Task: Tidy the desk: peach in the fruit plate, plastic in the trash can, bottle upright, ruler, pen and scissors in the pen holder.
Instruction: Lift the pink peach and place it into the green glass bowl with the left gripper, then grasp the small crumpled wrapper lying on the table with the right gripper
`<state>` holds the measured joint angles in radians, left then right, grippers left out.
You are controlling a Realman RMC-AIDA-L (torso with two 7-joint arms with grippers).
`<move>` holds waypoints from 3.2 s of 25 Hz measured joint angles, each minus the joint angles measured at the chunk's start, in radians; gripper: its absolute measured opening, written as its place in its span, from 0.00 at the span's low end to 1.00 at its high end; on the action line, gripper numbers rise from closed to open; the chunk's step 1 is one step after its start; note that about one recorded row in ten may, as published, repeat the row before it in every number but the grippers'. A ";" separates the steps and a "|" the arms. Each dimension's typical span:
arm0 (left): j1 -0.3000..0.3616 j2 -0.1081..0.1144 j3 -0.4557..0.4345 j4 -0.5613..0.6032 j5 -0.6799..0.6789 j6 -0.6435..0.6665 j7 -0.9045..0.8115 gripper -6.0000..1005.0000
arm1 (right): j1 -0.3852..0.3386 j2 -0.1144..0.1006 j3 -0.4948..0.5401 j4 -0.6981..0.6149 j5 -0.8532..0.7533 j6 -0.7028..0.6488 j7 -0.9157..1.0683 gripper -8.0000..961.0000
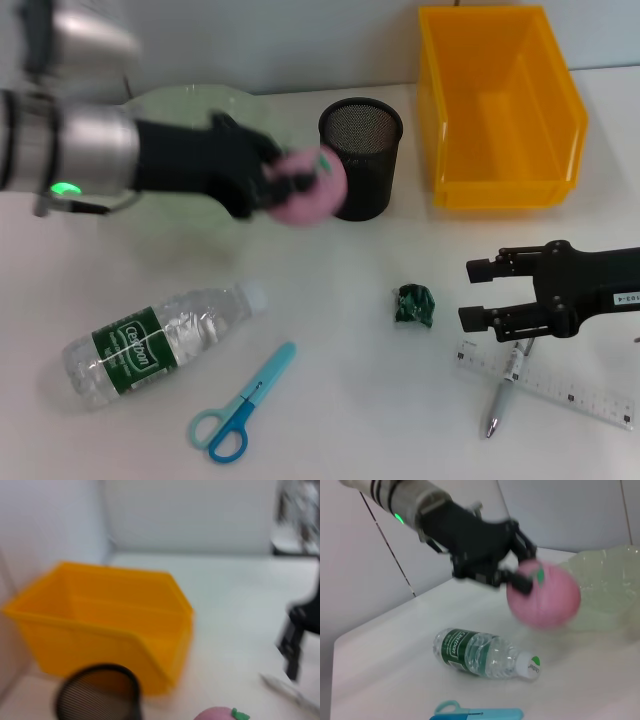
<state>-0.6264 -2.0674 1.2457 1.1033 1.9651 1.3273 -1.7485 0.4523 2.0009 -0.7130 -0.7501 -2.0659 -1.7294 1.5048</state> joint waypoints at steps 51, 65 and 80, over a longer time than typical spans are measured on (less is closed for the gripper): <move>0.111 0.009 -0.251 -0.300 -0.448 0.050 0.138 0.81 | 0.015 0.011 0.004 0.001 -0.023 0.005 -0.005 0.80; 0.233 -0.002 -0.037 -0.118 -0.282 0.359 0.129 0.81 | 0.063 0.003 -0.003 -0.059 -0.084 -0.005 0.060 0.80; 0.265 0.006 0.015 -0.170 -0.276 0.259 0.197 0.81 | 0.244 0.075 -0.428 -0.493 -0.395 0.032 0.523 0.80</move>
<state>-0.3613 -2.0615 1.2602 0.9332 1.6887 1.5862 -1.5519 0.6967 2.0757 -1.1407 -1.2433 -2.4611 -1.6979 2.0282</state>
